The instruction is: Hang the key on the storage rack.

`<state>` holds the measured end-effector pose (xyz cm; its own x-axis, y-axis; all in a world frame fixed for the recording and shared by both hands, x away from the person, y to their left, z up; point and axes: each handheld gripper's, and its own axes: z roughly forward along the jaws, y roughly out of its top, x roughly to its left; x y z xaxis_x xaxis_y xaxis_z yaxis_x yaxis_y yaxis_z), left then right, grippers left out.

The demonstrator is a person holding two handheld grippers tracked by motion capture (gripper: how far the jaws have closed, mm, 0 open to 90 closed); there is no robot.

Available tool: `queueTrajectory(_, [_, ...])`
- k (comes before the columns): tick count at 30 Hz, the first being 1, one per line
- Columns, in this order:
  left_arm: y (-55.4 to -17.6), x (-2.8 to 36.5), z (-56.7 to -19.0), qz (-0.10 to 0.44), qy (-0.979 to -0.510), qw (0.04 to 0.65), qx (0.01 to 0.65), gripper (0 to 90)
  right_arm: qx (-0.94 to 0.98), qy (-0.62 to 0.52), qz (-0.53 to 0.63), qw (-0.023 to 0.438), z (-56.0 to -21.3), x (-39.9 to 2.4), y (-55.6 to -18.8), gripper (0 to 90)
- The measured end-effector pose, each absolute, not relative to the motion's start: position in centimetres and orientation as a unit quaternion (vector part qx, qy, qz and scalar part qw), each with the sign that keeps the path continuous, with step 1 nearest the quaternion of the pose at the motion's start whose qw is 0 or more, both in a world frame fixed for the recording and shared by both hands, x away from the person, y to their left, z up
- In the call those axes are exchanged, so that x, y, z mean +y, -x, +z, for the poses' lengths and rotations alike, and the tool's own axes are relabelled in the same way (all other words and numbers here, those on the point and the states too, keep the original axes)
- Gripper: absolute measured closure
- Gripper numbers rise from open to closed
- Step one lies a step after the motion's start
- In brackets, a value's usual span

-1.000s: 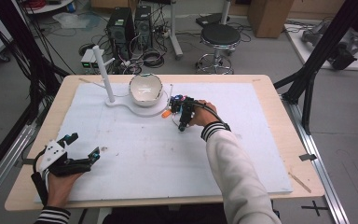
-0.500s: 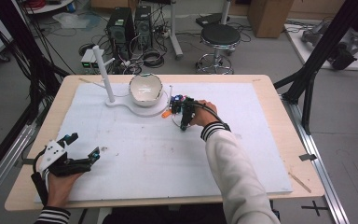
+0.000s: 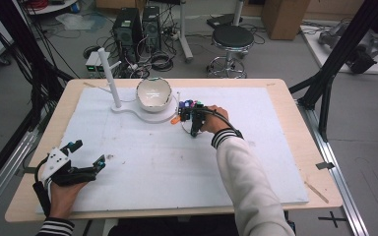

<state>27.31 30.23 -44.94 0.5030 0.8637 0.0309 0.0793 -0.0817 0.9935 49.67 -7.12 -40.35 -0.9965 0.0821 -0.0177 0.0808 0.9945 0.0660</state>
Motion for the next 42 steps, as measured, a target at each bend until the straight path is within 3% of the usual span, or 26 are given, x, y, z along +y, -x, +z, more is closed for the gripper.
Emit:
queueTrajectory(26, [-27.3,30.3,-44.9,0.343,-0.651,0.572,0.364,1.7,0.997,-0.036,0.031,0.061,-39.9,-7.1,-48.5,86.0])
queueTrajectory(42, [-27.4,30.4,-44.9,0.337,-0.647,0.578,0.365,1.7,0.98,-0.082,0.145,0.107,-34.2,-10.9,-47.7,88.7])
